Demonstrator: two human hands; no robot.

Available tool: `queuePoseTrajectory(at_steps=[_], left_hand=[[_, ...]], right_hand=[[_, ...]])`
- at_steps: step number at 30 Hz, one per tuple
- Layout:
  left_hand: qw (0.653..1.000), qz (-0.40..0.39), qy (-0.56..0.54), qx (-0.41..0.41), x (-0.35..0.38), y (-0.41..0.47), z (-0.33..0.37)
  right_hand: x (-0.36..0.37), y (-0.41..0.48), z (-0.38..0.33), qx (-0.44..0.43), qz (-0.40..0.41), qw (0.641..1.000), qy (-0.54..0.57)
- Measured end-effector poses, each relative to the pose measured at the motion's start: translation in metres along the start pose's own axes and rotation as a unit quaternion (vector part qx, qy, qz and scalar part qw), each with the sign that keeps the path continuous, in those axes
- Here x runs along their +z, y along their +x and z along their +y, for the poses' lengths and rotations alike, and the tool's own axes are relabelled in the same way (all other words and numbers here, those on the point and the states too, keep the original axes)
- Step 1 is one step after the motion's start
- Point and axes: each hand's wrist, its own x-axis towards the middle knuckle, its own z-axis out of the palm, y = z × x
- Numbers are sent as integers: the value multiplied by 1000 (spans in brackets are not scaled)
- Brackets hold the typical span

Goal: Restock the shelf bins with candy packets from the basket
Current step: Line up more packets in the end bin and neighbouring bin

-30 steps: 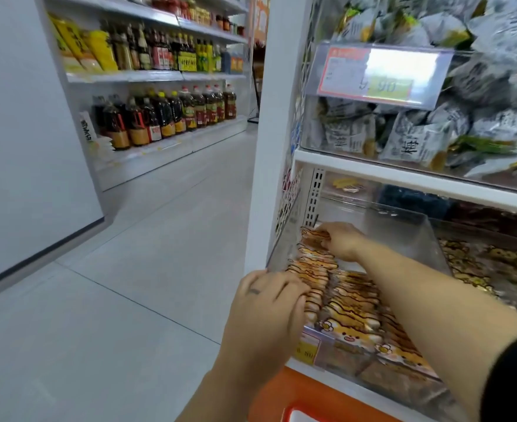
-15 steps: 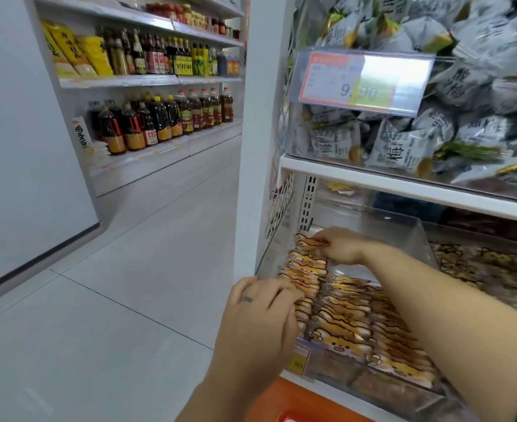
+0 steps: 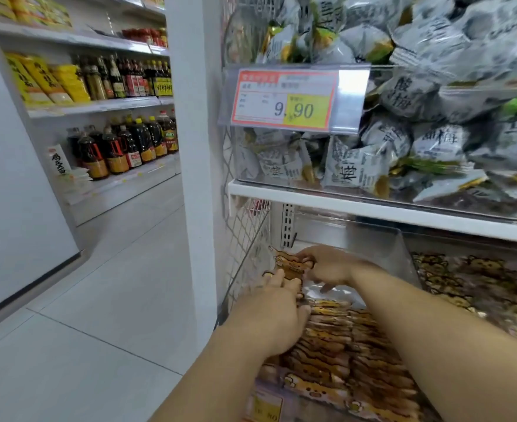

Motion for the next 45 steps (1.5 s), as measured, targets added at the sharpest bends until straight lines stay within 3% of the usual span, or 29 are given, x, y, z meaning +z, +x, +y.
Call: queuePoseTrajectory(at_steps=[4,9,12,15,25,30,36,45], left_hand=[[1000,2,5,4,-1,8,-3],[1000,2,-6,5,-4,10,-8],[1000,13,-17,7,-6,4,-8],[1000,18,-12,11,-5,-1,-10],[999,32,26,7,-4,-6,-9],[999,46,25,3,-1,-5,-9],[999,46,19,-7,-2,-6,-8],[999,37,4,-17,-7,-7,-6]], right_hand=[[8,12,6,-22,9,1000,-14],[12,23,18,-12,41,994,103],[14,25,21,-29,43,998,44],[17,23,19,-45,18,999,-12],[19,15,19,8,-61,992,108],[20,17,19,14,-63,994,84],[23,17,12,-29,-6,999,-36],[10,-4,5,-1,-2,996,-92]])
